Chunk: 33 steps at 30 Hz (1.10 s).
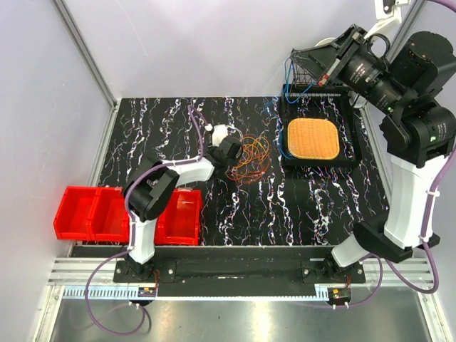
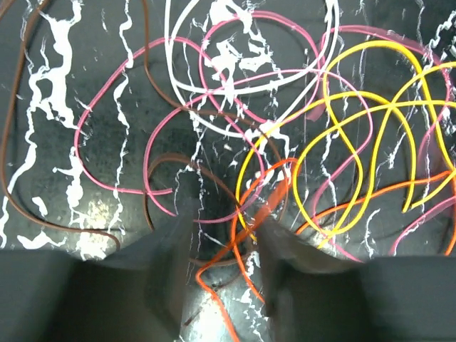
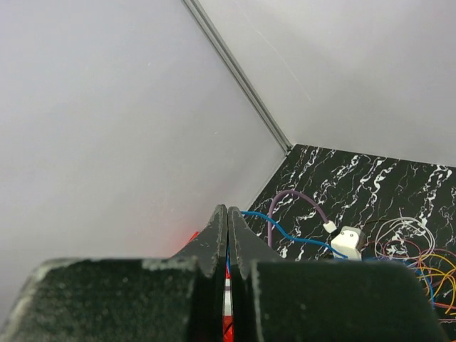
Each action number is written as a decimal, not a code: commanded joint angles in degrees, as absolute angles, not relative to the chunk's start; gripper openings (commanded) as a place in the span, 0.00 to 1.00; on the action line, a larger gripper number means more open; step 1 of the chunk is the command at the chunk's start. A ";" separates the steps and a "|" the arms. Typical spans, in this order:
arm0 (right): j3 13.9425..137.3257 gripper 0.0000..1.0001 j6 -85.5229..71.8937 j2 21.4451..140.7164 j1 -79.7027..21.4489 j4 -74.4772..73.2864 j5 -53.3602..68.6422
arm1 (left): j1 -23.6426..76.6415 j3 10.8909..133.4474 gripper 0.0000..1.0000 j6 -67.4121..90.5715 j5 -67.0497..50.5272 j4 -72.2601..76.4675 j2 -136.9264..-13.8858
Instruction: Untangle the cables
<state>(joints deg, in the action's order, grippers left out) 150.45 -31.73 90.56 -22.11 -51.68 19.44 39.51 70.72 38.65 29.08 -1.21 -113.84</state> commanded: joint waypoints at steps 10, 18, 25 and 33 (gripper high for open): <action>127.90 0.00 -28.04 84.82 -21.97 -45.18 19.68 | 39.02 63.22 0.72 31.83 26.64 -3.00 -92.92; 118.92 0.00 -30.93 82.88 -21.97 -38.59 24.51 | 39.02 47.74 0.73 23.38 11.88 7.99 -66.64; 115.84 0.00 -34.63 84.20 -21.97 -33.67 32.51 | 39.02 45.25 0.82 17.59 3.09 6.86 -53.18; 115.66 0.00 -37.70 84.29 -21.97 -31.20 36.65 | 39.02 54.31 0.78 8.09 -7.90 -2.63 -54.49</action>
